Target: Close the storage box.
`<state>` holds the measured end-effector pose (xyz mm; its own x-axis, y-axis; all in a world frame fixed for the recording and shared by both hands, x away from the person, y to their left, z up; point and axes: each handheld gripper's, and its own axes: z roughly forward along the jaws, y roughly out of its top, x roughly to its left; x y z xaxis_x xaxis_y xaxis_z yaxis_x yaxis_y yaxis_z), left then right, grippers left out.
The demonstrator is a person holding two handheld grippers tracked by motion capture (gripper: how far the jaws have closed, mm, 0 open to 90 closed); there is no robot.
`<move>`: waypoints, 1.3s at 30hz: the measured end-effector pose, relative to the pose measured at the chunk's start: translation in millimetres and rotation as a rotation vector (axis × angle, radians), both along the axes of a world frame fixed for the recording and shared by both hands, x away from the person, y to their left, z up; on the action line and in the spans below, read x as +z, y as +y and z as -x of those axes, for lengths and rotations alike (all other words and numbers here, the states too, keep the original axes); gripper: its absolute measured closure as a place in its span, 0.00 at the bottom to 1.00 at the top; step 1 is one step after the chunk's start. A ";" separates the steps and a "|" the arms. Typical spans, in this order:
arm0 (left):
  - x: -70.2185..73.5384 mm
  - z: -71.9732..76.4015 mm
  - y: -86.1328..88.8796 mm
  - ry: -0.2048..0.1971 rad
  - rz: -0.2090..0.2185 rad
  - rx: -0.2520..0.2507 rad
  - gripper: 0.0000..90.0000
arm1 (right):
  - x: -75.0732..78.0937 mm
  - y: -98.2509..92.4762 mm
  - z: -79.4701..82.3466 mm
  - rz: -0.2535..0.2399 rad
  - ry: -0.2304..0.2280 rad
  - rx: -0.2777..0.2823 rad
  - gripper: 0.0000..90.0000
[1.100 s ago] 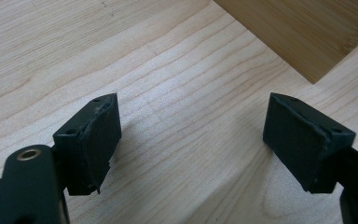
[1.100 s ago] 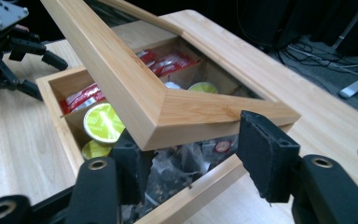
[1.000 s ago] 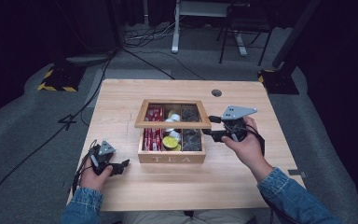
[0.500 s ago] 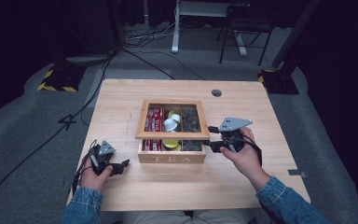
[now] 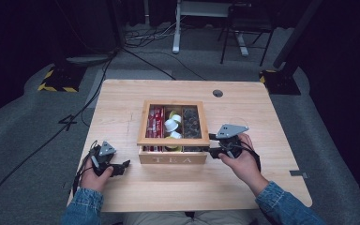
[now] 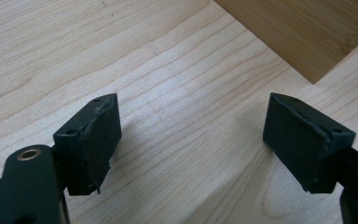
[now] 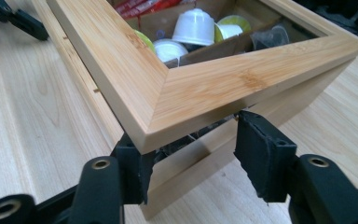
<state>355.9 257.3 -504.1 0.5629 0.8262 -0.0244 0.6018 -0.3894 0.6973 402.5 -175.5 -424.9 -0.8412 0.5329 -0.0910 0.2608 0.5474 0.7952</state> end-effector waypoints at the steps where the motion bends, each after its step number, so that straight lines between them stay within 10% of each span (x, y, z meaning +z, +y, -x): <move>1: -0.1 0.0 0.0 0.000 0.001 0.000 0.22 | -0.3 0.4 0.3 0.010 0.000 -0.008 0.50; 11: 0.0 0.0 0.0 -0.001 0.000 0.000 0.22 | -1.5 2.4 3.2 0.079 0.004 -0.065 0.37; 20: -0.1 0.0 0.1 0.000 0.001 0.000 0.22 | -4.9 5.4 7.9 0.108 0.068 0.002 0.26; 39: -0.2 0.3 0.9 0.002 0.005 -0.006 0.22 | 33.2 -28.8 6.1 -0.070 0.044 -0.013 0.18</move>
<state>355.5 258.2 -504.3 0.5677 0.8227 -0.0296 0.6012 -0.3897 0.6976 396.5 -204.3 -391.7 -0.8365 0.5477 -0.0162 0.3032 0.4875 0.8188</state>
